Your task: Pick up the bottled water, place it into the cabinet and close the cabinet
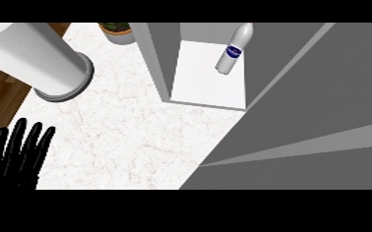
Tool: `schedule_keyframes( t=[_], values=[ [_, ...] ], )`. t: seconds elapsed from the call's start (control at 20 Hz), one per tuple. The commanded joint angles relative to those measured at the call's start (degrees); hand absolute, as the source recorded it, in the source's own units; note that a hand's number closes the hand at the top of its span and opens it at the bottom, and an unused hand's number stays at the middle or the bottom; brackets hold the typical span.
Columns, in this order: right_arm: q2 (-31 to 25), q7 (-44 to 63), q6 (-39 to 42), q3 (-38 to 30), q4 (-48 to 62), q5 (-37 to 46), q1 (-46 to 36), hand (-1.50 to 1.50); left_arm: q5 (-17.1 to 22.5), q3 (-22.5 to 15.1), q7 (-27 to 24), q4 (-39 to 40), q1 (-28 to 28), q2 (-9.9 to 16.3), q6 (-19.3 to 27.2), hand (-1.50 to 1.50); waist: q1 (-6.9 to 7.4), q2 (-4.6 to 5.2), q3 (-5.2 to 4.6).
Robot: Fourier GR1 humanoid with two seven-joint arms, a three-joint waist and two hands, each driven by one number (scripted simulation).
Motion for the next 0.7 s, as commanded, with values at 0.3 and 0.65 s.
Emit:
schedule_keyframes(
  t=[0.3,0.65],
  values=[
    [6.05,-1.68,-22.6,-9.76,21.6,0.52,-22.41,1.5,0.99,0.56,0.34,0.97,-1.03,0.43,-2.24,-1.5,2.19,0.16,0.38],
    [6.14,-3.98,-32.17,-15.34,42.39,-3.96,-45.96,1.5,0.92,-0.68,1.06,1.33,-1.3,-0.56,-2.37,-1.5,1.75,-0.27,0.6]
  ],
)
